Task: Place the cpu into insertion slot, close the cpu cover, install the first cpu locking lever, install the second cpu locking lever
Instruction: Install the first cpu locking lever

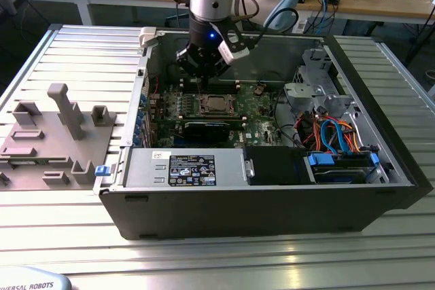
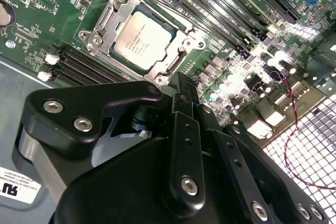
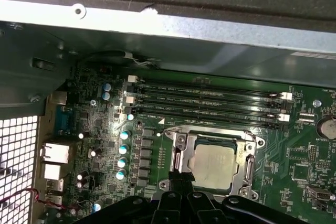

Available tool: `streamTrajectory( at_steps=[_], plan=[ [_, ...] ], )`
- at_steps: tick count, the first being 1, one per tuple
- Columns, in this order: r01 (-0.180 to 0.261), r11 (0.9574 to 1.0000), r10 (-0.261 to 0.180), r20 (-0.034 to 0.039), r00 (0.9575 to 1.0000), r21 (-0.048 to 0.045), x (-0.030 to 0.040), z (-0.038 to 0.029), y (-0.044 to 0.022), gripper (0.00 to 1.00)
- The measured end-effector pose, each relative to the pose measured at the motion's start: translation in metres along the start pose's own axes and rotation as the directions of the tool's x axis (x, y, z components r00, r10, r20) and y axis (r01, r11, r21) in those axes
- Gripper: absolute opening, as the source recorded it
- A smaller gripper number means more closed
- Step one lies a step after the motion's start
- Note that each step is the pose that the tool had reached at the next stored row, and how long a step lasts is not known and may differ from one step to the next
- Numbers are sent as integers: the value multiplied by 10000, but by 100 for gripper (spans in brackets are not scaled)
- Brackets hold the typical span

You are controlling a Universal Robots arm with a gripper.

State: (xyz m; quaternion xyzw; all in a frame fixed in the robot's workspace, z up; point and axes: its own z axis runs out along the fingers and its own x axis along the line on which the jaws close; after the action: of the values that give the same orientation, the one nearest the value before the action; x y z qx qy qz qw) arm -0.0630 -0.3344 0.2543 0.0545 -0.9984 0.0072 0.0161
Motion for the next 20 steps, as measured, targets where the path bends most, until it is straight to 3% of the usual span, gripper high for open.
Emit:
streamTrajectory(
  at_steps=[20],
  plan=[
    [0,10000,0,0,10000,0,40,35,5,11]
  ],
)
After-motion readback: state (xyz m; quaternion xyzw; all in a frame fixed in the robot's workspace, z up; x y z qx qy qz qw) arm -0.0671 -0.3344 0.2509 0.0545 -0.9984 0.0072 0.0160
